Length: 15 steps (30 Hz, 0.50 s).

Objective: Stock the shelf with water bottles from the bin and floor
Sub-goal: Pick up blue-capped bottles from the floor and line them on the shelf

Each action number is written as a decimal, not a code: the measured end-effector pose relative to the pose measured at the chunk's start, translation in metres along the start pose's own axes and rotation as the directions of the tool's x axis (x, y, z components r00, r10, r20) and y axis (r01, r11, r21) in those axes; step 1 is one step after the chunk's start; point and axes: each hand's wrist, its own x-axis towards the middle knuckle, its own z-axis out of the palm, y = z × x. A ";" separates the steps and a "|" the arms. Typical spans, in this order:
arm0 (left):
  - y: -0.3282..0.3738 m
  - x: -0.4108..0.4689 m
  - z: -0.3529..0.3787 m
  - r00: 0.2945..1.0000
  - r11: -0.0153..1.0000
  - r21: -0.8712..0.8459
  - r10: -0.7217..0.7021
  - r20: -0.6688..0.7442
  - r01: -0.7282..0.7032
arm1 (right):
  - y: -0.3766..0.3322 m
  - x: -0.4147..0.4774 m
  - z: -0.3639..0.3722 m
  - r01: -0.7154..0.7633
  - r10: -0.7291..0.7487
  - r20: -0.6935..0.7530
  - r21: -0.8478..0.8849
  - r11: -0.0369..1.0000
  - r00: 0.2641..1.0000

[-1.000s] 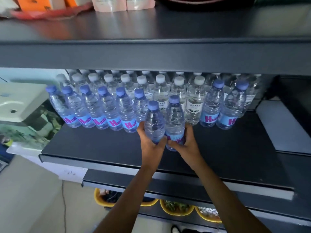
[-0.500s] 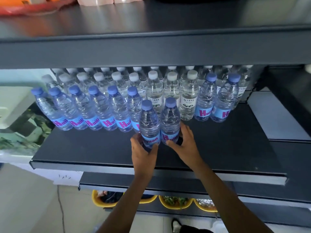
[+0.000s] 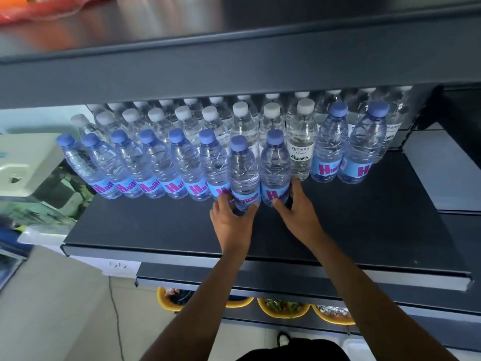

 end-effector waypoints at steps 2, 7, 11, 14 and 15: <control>0.001 0.001 0.003 1.000 1.000 0.025 0.005 -0.016 -0.005 | 0.003 0.005 0.001 0.031 -0.032 -0.021 -0.046 0.998 0.999; 0.000 0.000 0.006 0.999 1.000 -0.001 0.001 -0.038 -0.001 | 0.006 0.010 0.001 0.032 -0.036 -0.062 -0.060 0.998 0.997; -0.007 0.000 0.003 1.000 1.000 0.004 0.021 -0.008 -0.021 | 0.010 0.010 0.000 -0.017 0.018 -0.033 0.033 0.999 0.999; -0.005 0.004 0.006 1.000 0.999 0.036 -0.013 -0.001 0.013 | 0.013 0.010 -0.001 -0.070 0.070 -0.001 0.087 0.994 0.998; -0.003 0.006 0.007 1.000 0.998 0.060 -0.020 -0.002 0.020 | 0.013 0.010 -0.002 -0.078 0.078 0.006 0.101 0.992 0.997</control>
